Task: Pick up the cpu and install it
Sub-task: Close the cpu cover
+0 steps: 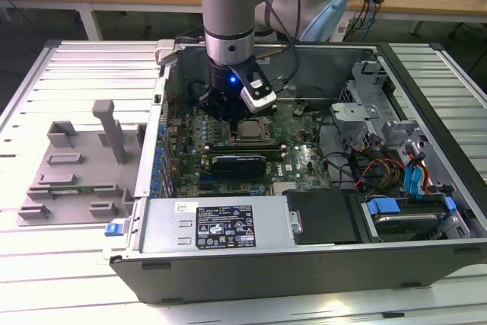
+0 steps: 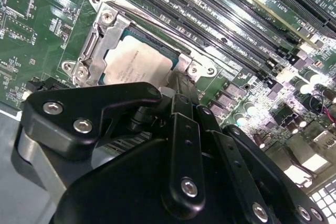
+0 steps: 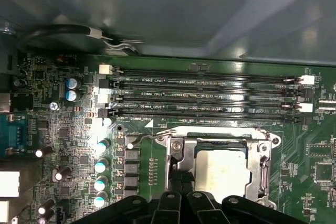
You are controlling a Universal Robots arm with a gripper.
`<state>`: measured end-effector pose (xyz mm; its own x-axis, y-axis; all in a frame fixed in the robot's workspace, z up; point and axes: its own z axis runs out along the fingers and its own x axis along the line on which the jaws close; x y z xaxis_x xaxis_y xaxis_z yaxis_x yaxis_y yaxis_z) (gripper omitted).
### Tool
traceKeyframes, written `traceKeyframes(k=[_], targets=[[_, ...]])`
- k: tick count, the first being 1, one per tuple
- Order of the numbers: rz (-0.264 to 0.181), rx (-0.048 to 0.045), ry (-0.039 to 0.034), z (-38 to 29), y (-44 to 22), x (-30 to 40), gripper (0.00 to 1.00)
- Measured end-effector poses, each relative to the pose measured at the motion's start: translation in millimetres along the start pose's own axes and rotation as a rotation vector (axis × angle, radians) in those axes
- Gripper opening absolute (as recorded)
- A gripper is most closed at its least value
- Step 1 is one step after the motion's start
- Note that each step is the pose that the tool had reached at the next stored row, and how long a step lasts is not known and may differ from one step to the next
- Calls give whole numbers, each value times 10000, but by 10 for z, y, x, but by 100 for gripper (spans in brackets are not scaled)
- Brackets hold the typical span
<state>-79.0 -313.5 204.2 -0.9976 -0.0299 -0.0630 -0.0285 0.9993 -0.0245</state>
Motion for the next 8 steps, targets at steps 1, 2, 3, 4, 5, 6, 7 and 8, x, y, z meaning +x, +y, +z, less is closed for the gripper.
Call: traceKeyframes(k=[1, 2, 3, 4, 5, 6, 7, 8], targets=[[-2, 1, 0, 1, 0, -3, 11], [-2, -1, -1, 3, 0, -11, 11], [-1, 0, -2, 4, -1, -13, 11], [0, 1, -1, 4, -1, -13, 11], [-1, 3, 1, 5, 0, -14, 11], [-1, 4, 1, 9, -1, -14, 11], [-1, 3, 0, 10, -1, -14, 11], [-2, -1, -2, 12, -2, -14, 11]])
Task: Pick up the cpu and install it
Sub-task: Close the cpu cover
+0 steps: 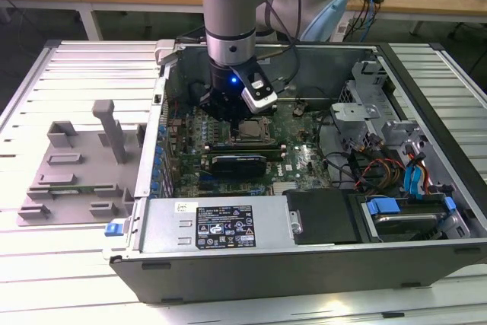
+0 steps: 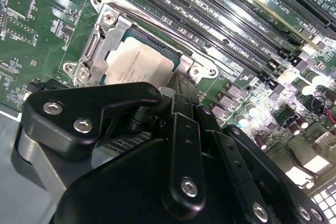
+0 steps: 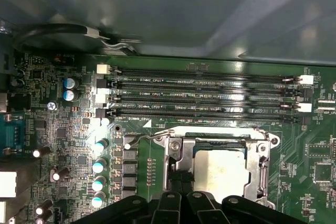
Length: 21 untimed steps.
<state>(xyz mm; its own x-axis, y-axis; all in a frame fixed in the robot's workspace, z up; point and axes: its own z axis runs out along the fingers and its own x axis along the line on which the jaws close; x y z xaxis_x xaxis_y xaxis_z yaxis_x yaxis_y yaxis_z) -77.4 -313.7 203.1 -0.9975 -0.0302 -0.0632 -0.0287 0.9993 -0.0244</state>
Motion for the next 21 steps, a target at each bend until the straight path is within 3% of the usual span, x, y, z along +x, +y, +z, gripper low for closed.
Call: traceKeyframes(k=[8, 12, 14, 16, 18, 21], targets=[[1, 2, 0, -36, -12, -2, 11], [-1, 2, 0, -135, -13, -8, 11], [1, 2, 1, -228, -14, -14, 11], [0, 30, 0, -231, -13, -15, 11], [-1, 46, 2, -225, -16, -95, 11], [-4, 70, 10, -208, -23, -341, 11]])
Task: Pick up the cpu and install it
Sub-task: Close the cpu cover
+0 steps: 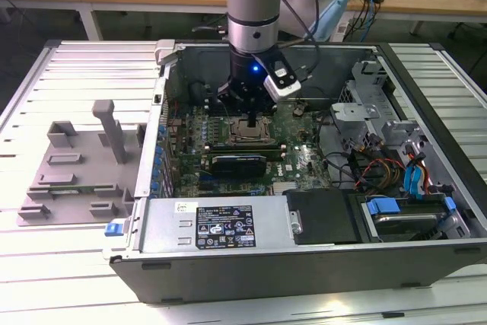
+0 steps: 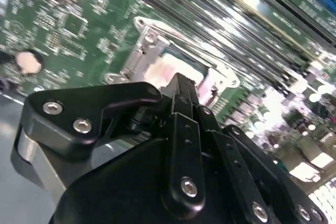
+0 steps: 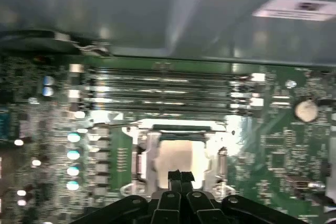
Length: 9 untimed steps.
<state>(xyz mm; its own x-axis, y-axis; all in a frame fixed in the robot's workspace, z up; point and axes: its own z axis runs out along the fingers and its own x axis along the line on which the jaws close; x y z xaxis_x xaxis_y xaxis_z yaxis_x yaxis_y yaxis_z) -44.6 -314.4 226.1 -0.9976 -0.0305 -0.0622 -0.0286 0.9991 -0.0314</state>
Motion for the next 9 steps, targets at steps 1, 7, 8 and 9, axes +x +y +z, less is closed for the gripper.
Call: traceKeyframes(k=[1, 7, 8, 9], targets=[[-1, 6, 3, -1, -1, -8, 11], [-2, 19, 2, -188, -6, -20, 11], [-1, 16, 0, -188, -5, -20, 11], [-2, 18, 1, -190, -6, -20, 11]])
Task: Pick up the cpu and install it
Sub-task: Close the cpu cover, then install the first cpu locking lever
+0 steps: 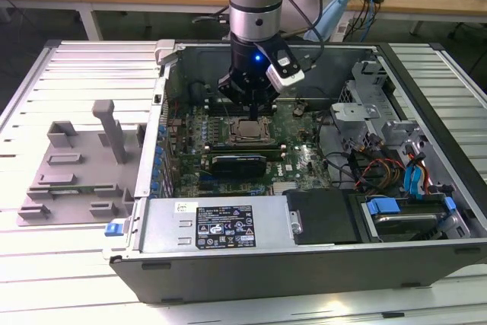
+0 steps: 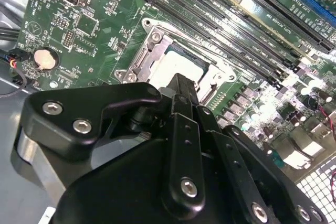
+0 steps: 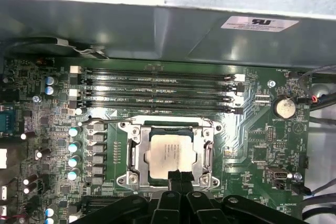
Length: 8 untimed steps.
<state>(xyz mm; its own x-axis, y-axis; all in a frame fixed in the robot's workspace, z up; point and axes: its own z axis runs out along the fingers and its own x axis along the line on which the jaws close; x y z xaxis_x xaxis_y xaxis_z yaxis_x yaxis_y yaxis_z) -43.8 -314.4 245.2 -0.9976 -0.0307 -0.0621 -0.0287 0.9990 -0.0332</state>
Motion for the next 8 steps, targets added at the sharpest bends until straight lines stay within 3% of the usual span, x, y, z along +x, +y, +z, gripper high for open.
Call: traceKeyframes(k=[8], targets=[[0, 1, 1, -8, 0, 0, 11]])
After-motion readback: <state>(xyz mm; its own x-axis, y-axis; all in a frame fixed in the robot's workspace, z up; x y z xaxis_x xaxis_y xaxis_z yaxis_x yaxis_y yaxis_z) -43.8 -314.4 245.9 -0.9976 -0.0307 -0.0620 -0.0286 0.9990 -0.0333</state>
